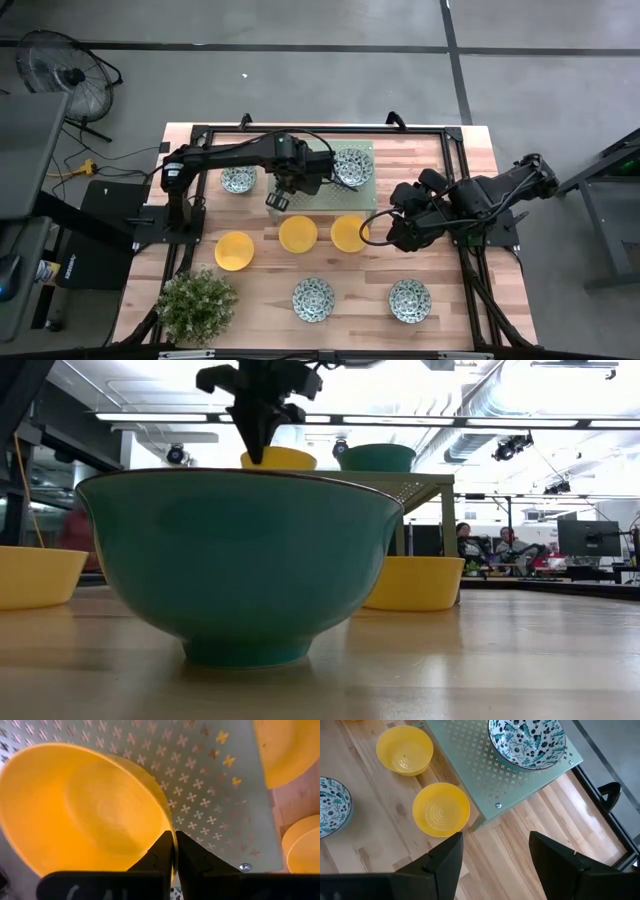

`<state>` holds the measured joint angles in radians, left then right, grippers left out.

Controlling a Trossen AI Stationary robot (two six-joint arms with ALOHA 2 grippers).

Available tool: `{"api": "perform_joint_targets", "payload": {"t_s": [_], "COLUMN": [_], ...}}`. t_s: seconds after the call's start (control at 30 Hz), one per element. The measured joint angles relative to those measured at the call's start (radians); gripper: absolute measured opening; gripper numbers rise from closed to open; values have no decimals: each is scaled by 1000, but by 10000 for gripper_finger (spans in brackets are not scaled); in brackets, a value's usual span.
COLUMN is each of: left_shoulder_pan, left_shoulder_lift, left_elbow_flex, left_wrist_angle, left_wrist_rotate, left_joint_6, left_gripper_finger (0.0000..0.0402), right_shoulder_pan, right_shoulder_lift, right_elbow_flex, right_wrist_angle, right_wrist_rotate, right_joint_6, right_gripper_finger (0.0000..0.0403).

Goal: Pick & Place Mini bowls
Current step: Put the yellow bowl on the shelf, then stack the yellow bowl on top of the yellow bowl on the shelf

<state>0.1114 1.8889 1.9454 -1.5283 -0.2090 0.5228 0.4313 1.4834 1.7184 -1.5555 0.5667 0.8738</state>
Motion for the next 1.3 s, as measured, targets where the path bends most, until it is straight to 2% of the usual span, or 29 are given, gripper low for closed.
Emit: {"api": "perform_joint_targets", "payload": {"t_s": [0.27,0.43,0.83,1.17,1.3], "left_shoulder_pan": [0,0,0,0,0], "left_shoulder_lift": [0,0,-1,-2,-3], "left_elbow_flex": [24,24,30,199,249], "left_wrist_angle": [-7,-16,-30,-43,-42], "left_wrist_rotate": [21,18,-7,-20,20], "left_joint_6": [23,23,23,22,10], "left_gripper_finger": [98,123,127,127,127], "right_shoulder_pan": [0,0,0,0,0], "right_shoulder_lift": [0,0,0,0,0], "right_elbow_flex": [0,0,0,0,0], "right_wrist_angle": [0,0,0,0,0], "right_wrist_rotate": [-1,-1,-23,-28,-35], "right_joint_6": [-2,-5,-19,3,7], "right_gripper_finger": [216,216,216,216,216]}}
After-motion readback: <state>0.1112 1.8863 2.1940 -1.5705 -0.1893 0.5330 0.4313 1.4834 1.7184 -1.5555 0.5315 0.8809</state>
